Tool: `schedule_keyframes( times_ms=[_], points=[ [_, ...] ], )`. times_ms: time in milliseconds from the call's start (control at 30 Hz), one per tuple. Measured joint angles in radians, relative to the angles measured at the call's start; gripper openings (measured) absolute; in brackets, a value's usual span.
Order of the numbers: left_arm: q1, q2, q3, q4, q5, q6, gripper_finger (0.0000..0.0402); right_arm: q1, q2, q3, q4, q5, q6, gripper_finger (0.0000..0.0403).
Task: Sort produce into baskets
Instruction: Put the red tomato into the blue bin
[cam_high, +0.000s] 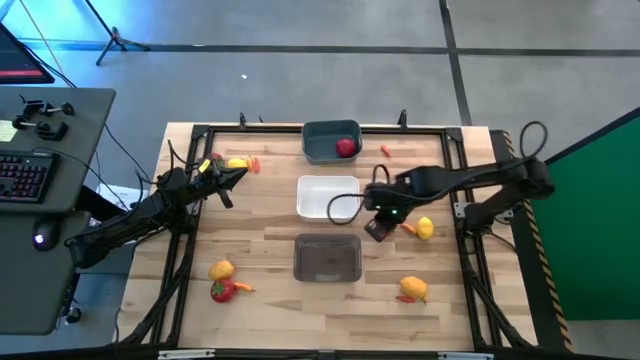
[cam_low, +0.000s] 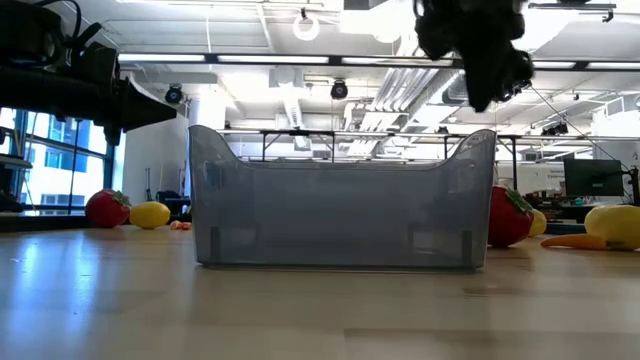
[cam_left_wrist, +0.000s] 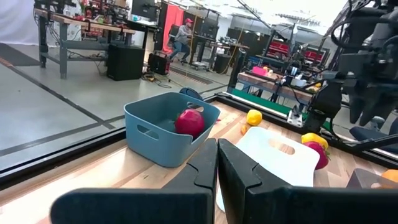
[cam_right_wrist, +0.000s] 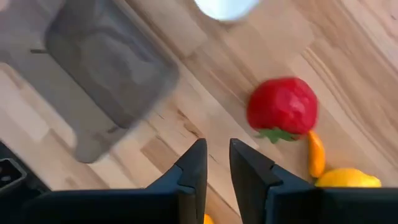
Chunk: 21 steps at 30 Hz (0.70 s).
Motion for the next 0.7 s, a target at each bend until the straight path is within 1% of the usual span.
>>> schedule_keyframes(
  times_ms=[100,200,300,433,500,600,700],
  points=[
    [0.0,0.0,0.0,0.0,0.0,-0.032,0.0001,0.001,-0.043,-0.072,0.011,0.0,-0.033,0.0061],
    [0.0,0.0,0.0,-0.001,0.0,-0.061,0.0001,0.0,-0.052,-0.089,-0.015,-0.004,-0.128,0.0088],
    [0.0,0.0,0.0,-0.009,0.0,-0.066,0.0001,-0.007,-0.043,-0.089,-0.022,-0.003,-0.232,0.0139],
    [0.0,0.001,0.0,-0.018,-0.006,-0.06,0.0001,-0.036,-0.034,-0.089,-0.051,-0.002,-0.351,0.0224],
    [0.0,0.001,0.0,-0.017,-0.014,-0.06,0.0001,-0.058,-0.034,-0.089,-0.072,0.004,-0.436,0.0261],
    [0.0,0.001,0.0,-0.02,-0.038,-0.06,0.0001,-0.09,-0.034,-0.089,-0.094,0.026,-0.582,0.0295],
    [0.0,0.001,0.0,-0.021,-0.043,-0.06,0.0001,-0.122,-0.033,-0.089,-0.091,0.026,-0.745,0.0305]
  ],
)
